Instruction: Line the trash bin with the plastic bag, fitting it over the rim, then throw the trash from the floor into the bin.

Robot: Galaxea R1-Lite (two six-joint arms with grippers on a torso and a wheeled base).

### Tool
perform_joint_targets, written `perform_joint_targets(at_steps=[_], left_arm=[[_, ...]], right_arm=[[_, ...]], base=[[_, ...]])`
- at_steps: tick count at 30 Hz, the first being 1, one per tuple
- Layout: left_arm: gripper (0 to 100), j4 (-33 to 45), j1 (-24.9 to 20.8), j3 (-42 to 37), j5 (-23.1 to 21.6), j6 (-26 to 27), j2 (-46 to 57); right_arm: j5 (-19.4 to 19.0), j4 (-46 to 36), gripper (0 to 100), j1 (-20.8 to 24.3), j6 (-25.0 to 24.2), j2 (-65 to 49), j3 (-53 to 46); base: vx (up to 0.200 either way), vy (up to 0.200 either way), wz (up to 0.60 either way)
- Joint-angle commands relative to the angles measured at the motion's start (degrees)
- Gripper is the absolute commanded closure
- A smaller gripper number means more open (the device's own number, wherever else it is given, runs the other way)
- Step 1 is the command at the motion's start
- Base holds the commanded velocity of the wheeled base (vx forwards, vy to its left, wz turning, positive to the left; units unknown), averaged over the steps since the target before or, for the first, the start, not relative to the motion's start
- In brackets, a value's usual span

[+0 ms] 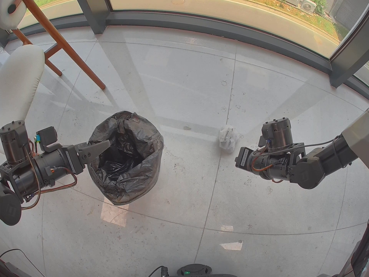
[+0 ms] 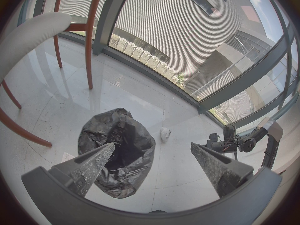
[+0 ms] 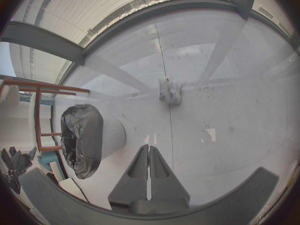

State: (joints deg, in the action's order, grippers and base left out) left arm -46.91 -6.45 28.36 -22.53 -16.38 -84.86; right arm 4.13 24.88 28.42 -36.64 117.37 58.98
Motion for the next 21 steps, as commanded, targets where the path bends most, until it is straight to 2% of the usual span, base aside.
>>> perform_joint_targets(at_steps=[1, 12, 18, 21], left_arm=[[0, 0.1, 2.0, -0.1, -0.3, -0.1, 1.1], [0, 0.2, 2.8, -0.8, -0.2, -0.2, 1.1], [0, 0.2, 2.7, -0.7, -0.3, -0.2, 0.9], [0, 0.2, 2.7, -0.8, -0.3, -0.2, 0.7]], right_arm=[[0.0, 0.5, 100, -0.3, 1.0, 1.5, 0.3], [0.2, 0.5, 100, 0.7, 2.4, 3.3, 0.5], [0.2, 1.6, 100, -0.4, 3.2, 4.7, 1.1], [0.2, 2.1, 100, -1.4, 8.7, 5.9, -0.9]], base=[[0.2, 0.0, 0.0], [0.2, 0.0, 0.0], [0.2, 0.0, 0.0], [0.2, 0.0, 0.0]])
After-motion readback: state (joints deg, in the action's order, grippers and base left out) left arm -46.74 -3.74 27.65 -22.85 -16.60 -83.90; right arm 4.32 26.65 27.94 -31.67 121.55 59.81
